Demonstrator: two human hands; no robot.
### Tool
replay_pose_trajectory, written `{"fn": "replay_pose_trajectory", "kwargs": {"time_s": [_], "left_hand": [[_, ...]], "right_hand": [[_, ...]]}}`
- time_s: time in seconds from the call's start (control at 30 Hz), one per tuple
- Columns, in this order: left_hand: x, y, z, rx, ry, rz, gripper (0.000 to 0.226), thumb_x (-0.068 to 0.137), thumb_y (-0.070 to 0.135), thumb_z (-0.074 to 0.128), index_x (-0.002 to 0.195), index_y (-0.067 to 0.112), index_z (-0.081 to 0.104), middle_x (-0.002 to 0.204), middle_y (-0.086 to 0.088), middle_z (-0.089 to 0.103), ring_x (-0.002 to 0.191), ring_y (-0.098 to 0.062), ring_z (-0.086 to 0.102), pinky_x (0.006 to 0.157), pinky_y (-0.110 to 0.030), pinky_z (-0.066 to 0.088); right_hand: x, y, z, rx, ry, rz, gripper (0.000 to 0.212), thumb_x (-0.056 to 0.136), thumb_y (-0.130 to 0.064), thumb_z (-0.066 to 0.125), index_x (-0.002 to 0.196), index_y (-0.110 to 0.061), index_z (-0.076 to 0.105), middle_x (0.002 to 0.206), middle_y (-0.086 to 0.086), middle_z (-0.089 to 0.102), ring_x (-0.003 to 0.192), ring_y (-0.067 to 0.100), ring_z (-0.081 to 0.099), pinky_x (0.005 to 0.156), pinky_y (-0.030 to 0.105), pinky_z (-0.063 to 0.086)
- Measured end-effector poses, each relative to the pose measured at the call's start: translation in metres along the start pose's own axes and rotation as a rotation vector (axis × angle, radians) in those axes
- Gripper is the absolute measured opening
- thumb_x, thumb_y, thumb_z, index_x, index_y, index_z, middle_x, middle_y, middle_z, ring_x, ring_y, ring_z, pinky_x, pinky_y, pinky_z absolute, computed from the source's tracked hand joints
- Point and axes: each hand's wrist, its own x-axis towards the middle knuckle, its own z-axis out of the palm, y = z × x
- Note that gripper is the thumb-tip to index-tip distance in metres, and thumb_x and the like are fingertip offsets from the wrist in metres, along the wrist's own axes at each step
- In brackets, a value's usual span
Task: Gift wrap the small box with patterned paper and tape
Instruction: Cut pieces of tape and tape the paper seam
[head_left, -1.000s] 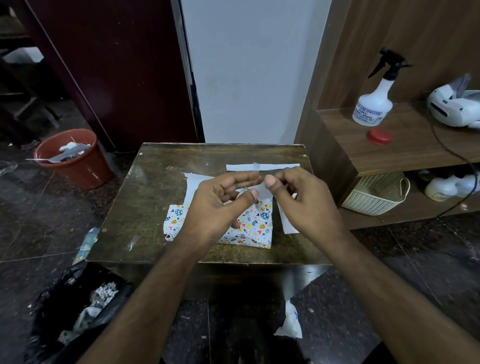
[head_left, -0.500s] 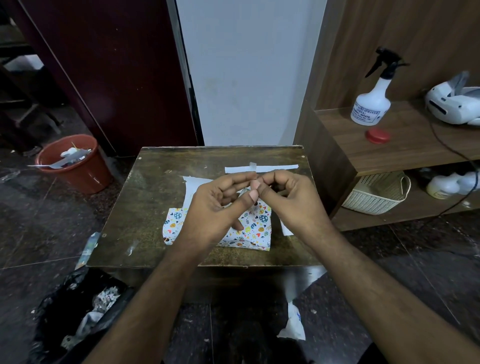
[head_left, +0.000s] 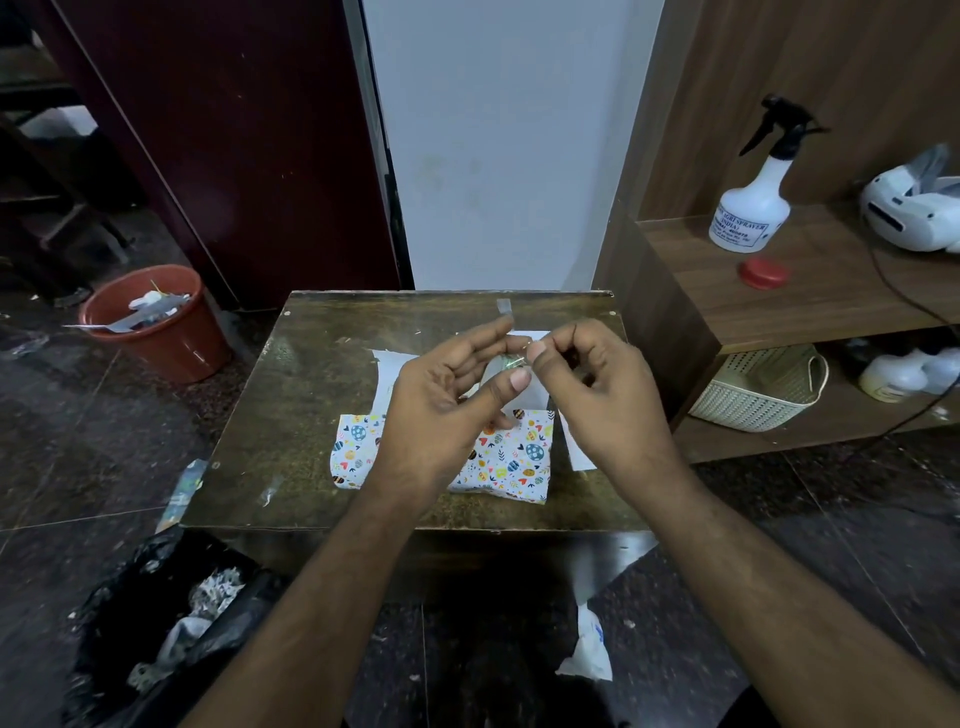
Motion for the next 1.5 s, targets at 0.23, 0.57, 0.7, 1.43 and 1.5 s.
{"fn": "replay_pose_trajectory", "kwargs": {"time_s": [0.23,0.57,0.7,1.43,1.5], "left_hand": [[0.000,-0.004,0.009,-0.001,0.012,0.008,0.055,0.089,-0.001,0.074,0.140,0.011,0.060,0.131,-0.001,0.072,0.114,-0.012,0.071,0.068,-0.029,0.062],[0.010,-0.016,0.029,-0.014,0.029,0.081,0.060,0.087,-0.011,0.073,0.135,0.023,0.060,0.137,0.002,0.068,0.132,-0.008,0.059,0.096,-0.034,0.058],[0.011,-0.019,0.040,0.024,0.017,0.093,0.063,0.086,-0.011,0.074,0.135,0.026,0.061,0.134,0.009,0.069,0.132,-0.012,0.060,0.108,-0.047,0.052],[0.015,-0.016,0.034,0.142,0.106,0.059,0.029,0.111,0.017,0.044,0.106,0.009,0.072,0.104,0.001,0.079,0.104,-0.011,0.072,0.080,-0.024,0.055],[0.014,-0.015,0.032,0.161,0.099,0.071,0.029,0.111,0.017,0.045,0.106,0.010,0.072,0.105,0.000,0.078,0.106,-0.013,0.072,0.083,-0.028,0.056]], "right_hand": [[0.002,0.008,-0.007,-0.089,-0.105,0.306,0.036,0.102,-0.044,0.058,0.087,-0.016,0.073,0.080,0.006,0.070,0.074,0.016,0.066,0.073,0.041,0.056],[0.004,0.006,-0.018,0.414,-0.207,0.421,0.044,0.095,-0.032,0.072,0.134,-0.023,0.054,0.090,-0.005,0.075,0.093,0.002,0.069,0.090,0.031,0.042],[0.011,0.009,-0.021,0.470,-0.138,0.405,0.061,0.083,-0.027,0.077,0.137,-0.018,0.049,0.093,0.008,0.078,0.089,0.018,0.066,0.085,0.044,0.042],[0.031,0.046,-0.013,-0.209,0.016,0.047,0.022,0.103,-0.036,0.057,0.106,-0.023,0.074,0.093,-0.006,0.077,0.095,0.017,0.072,0.089,0.046,0.057],[0.030,0.030,-0.009,0.161,0.063,0.134,0.033,0.105,-0.044,0.053,0.101,-0.020,0.076,0.091,0.000,0.077,0.093,0.023,0.075,0.090,0.048,0.059]]}}
